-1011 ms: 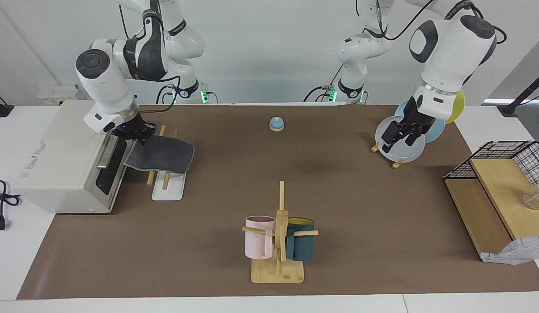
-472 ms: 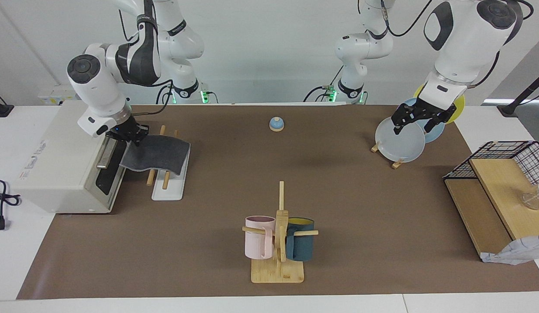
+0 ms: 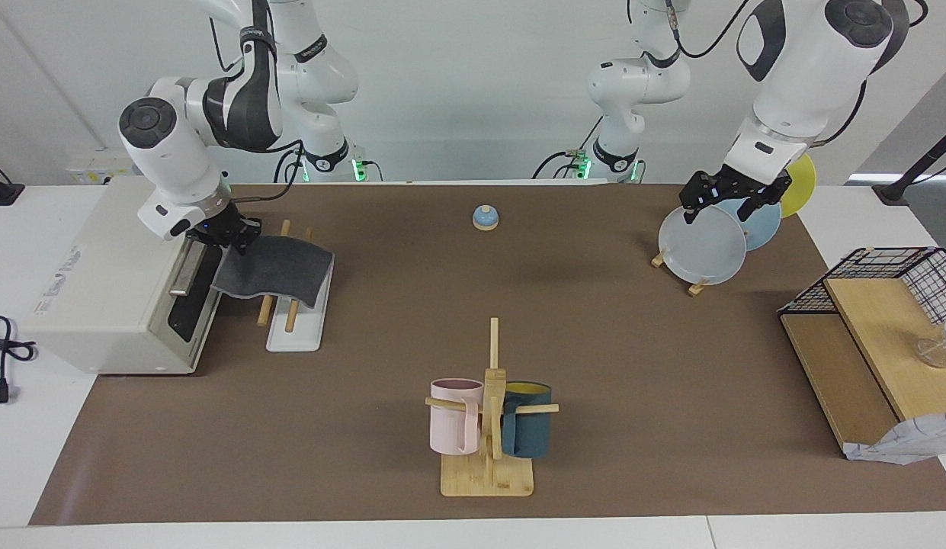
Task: Fold towel and hang on rack
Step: 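Lower the towel over the rack dowels and open the right gripper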
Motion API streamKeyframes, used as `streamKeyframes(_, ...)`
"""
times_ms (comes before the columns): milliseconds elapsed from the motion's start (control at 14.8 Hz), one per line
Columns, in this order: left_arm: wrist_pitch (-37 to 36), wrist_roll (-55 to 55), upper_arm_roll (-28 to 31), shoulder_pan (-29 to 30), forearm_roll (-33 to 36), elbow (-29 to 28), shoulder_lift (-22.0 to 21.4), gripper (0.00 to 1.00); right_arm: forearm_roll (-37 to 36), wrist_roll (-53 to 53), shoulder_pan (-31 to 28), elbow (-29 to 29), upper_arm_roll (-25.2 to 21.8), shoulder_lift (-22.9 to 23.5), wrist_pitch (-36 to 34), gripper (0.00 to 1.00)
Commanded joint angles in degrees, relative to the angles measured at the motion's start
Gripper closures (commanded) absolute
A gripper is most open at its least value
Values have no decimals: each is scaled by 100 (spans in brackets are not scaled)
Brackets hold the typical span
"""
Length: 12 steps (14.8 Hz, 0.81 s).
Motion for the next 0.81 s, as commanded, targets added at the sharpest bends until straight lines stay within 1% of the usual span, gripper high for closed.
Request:
streamKeyframes(0, 39, 99, 149, -184, 86, -171, -246, 0, -48, -186, -112, -170, 60, -161, 118, 0)
streamKeyframes(270, 39, 108, 149, -176, 86, -154, -255, 0, -47, -309, -120, -153, 51, -161, 118, 0)
streamKeyframes(472, 30, 353, 175, -141, 77, -48, -211, 0, -47, -318, -68, -56, 51, -118, 117, 0)
streamKeyframes(607, 39, 345, 193, -140, 77, -22, -202, 0, -47, -309, -41, 285, 78, -30, -14, 0)
streamKeyframes(742, 39, 354, 193, -123, 77, -39, -211, 0, 5, -309, -50, 855, 95, 23, -364, 0)
